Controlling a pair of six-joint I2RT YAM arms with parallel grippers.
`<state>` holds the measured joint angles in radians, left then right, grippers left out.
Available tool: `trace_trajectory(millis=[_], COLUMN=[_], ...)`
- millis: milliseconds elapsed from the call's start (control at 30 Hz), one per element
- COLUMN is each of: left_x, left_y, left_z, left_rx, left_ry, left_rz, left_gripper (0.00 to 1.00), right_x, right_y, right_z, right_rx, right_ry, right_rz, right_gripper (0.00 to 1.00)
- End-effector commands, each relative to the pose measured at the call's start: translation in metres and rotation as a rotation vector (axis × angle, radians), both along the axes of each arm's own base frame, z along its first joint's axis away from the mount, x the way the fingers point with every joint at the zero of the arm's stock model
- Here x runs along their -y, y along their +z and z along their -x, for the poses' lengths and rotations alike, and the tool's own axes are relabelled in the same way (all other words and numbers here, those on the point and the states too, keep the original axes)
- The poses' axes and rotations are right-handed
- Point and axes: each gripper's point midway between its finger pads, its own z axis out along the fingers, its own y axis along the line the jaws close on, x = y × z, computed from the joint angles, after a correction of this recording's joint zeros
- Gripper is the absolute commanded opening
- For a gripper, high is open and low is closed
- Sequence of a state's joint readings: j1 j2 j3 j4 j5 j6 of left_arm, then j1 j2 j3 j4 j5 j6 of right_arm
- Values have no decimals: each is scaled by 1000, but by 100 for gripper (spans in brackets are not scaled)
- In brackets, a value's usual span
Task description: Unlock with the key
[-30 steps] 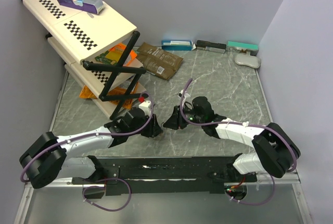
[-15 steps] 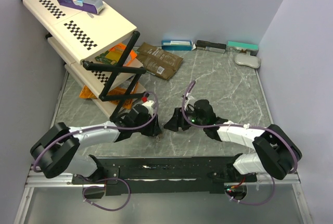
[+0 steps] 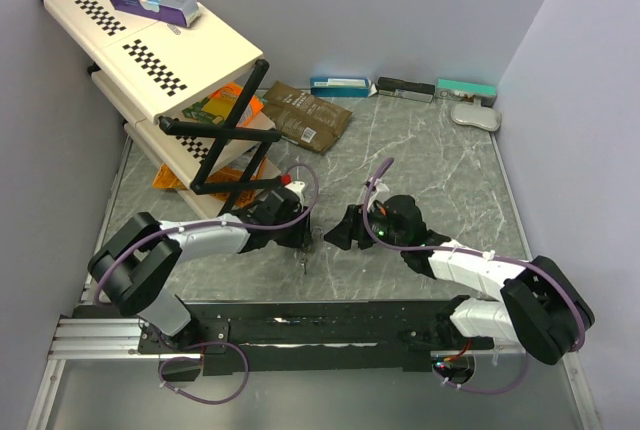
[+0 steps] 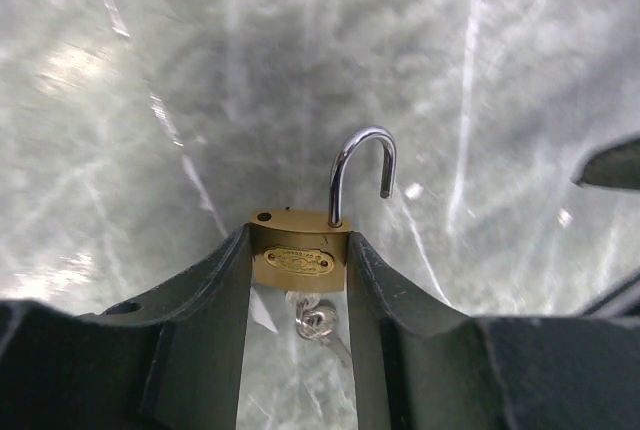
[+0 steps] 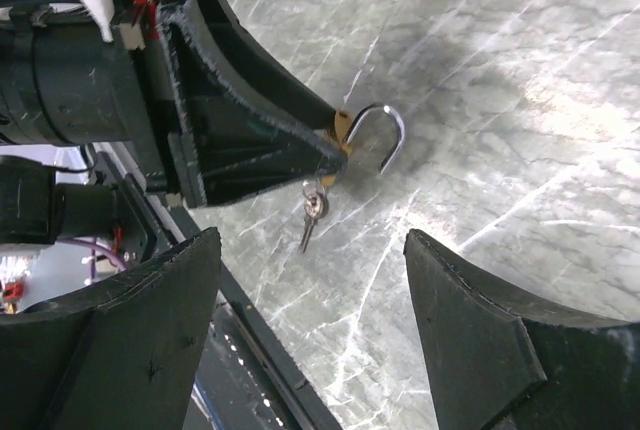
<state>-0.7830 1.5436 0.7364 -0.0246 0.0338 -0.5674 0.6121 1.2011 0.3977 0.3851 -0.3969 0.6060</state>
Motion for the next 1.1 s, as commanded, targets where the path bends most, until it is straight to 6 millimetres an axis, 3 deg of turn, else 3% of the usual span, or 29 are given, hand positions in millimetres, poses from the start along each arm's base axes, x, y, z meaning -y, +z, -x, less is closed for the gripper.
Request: trace_trajectory(millis=[0, 267, 933, 1000, 1067], left_x=[-26, -63, -89, -89, -90], left_y=[-11, -20, -44, -46, -44], left_z=[-16, -23, -34, -35, -38], left_rx=[21, 44, -55, -56, -39], left_ry=[81, 173, 263, 267, 282], left_rz=[-148, -337, -489, -492, -497], left_gripper=[1, 1, 1, 2, 13], right_x=[5, 14, 28, 28, 30], right_y=[5, 4, 7, 7, 5], right_z=[-5, -10, -13, -12, -12], right_rx=[24, 27, 51, 49, 48], right_ry=[-33, -82, -133, -135, -136], right_rz=[-16, -14, -9, -10, -2], right_gripper=[80, 81, 81, 81, 81])
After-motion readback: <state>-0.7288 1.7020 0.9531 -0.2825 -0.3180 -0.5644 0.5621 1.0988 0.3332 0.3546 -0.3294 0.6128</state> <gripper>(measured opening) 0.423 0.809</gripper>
